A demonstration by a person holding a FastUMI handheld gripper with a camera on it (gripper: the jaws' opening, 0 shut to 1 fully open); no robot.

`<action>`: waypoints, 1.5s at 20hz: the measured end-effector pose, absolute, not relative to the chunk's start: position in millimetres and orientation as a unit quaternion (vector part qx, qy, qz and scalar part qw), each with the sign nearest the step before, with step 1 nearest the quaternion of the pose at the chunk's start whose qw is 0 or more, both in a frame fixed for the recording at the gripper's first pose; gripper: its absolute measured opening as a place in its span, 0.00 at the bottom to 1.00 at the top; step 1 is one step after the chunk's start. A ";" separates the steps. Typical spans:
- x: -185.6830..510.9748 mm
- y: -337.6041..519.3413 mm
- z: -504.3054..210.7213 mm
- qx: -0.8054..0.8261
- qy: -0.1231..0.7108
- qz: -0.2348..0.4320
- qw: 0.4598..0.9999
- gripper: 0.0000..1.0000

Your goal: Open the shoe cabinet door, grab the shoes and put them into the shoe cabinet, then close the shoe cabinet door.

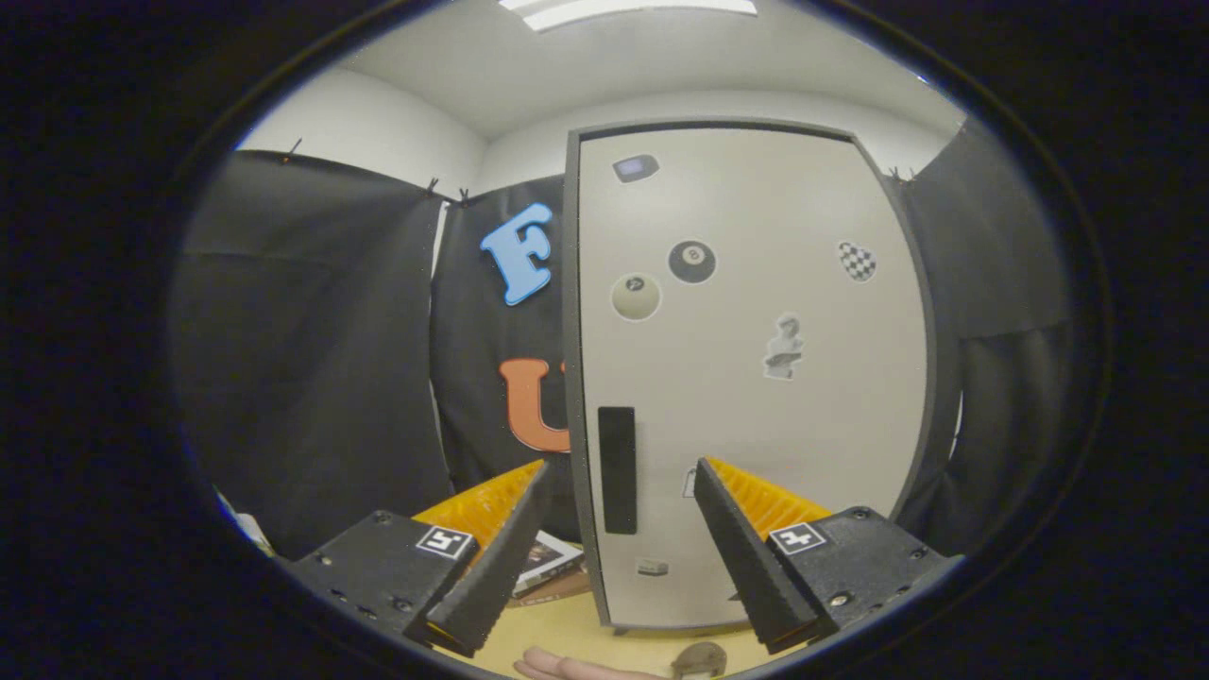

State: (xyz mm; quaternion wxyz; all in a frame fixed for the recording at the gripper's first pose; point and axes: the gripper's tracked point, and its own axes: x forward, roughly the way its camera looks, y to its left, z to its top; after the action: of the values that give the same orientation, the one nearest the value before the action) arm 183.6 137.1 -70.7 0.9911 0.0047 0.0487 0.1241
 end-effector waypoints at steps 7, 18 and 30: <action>248.9 147.3 -97.2 -0.009 0.070 0.100 0.992 0.94; 267.0 142.6 -131.8 -0.018 0.111 0.088 0.990 0.33; 191.4 124.9 -121.6 -0.012 0.113 0.149 0.982 0.31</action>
State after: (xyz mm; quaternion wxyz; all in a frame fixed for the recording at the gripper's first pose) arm 191.4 124.9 -121.6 0.9822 -0.0121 0.1131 0.1494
